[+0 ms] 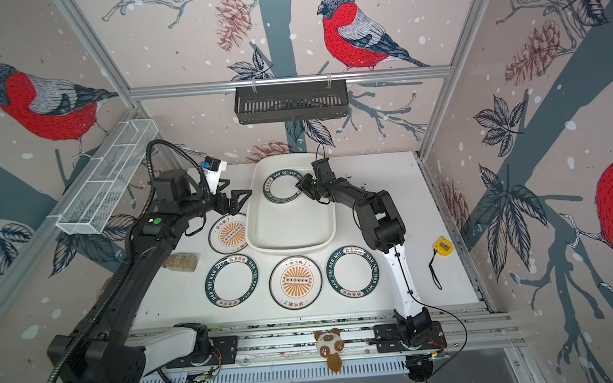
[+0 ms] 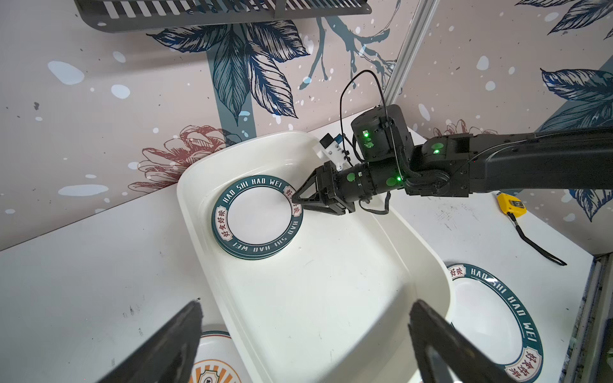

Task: Place the plates into the plastic bin on the countertop
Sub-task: Place the plate in the plastic bin, then pick up the plate from the bottom-center of the table.

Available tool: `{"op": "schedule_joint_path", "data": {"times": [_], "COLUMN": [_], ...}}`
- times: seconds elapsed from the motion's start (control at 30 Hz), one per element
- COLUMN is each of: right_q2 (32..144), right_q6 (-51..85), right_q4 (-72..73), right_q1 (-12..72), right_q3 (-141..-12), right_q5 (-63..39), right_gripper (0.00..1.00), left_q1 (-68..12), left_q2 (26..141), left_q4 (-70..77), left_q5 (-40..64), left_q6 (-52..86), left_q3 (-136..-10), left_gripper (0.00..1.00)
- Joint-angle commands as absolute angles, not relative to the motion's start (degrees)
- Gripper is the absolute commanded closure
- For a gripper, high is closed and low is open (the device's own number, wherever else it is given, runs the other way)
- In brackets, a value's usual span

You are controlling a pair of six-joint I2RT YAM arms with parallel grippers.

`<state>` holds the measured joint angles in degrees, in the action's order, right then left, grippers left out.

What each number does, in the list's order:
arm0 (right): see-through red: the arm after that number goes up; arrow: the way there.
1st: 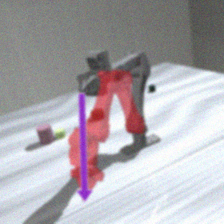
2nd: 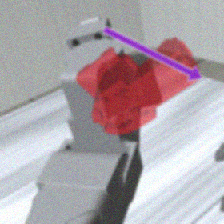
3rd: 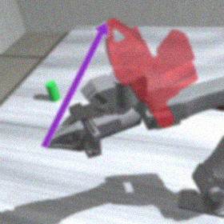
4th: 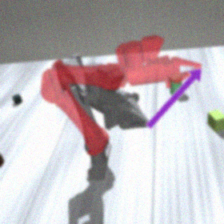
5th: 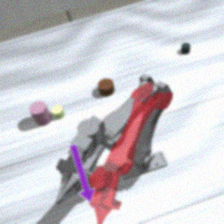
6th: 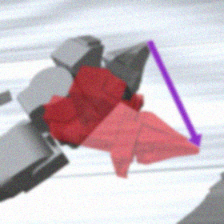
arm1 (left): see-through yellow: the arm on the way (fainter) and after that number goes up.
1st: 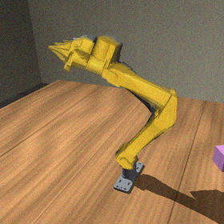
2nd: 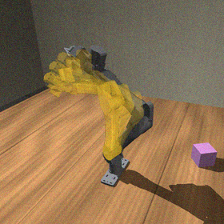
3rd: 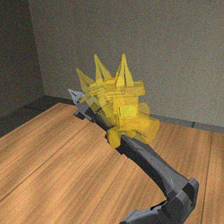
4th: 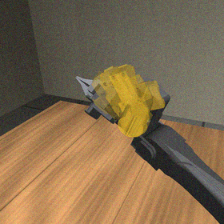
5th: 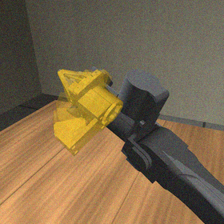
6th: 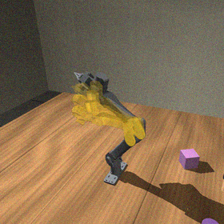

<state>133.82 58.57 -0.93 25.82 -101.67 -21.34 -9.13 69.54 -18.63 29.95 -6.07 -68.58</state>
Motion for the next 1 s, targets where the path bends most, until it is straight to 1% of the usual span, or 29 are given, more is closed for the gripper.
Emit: {"op": "schedule_joint_path", "data": {"times": [0.0, 0.27, 0.37, 0.47, 0.57, 0.63, 0.83, 0.97], "right_q2": [133.0, 131.6, 128.4, 122.4, 114.3, 107.8, 86.9, 73.5], "right_q6": [57.7, 56.8, 53.8, 49.7, 45.7, 44.1, 44.1, 44.1], "right_q4": [-1.5, -2.2, -4.1, -5.1, -5.0, -3.8, 0.5, -0.8], "right_q1": [25.8, 25.8, 26.2, 27.0, 27.5, 27.4, 24.3, 21.9], "right_q3": [-102.0, -102.1, -102.0, -98.6, -92.0, -85.0, -61.6, -50.2], "right_q5": [-20.9, -20.6, -18.7, -15.6, -12.6, -11.1, -9.6, -7.1], "right_gripper": [0.55, 0.55, 0.56, 0.56, 0.56, 0.56, 0.54, 0.53], "left_q1": [-9.0, -9.1, -9.1, -9.0, -9.0, -9.0, -9.1, -9.1], "left_q2": [69.1, 69.2, 69.3, 69.3, 69.3, 69.2, 69.5, 70.0], "left_q4": [-18.2, -18.1, -18.2, -18.3, -18.4, -18.5, -18.5, -18.8], "left_q5": [31.2, 31.2, 30.9, 30.5, 30.1, 30.0, 29.3, 28.4], "left_q6": [-6.9, -7.0, -7.4, -7.8, -8.4, -9.0, -12.5, -13.5], "left_q3": [-68.6, -68.6, -68.7, -68.8, -68.7, -68.5, -67.4, -67.0], "left_gripper": [0.04, 0.03, 0.03, 0.03, 0.03, 0.03, 0.03, 0.03]}}
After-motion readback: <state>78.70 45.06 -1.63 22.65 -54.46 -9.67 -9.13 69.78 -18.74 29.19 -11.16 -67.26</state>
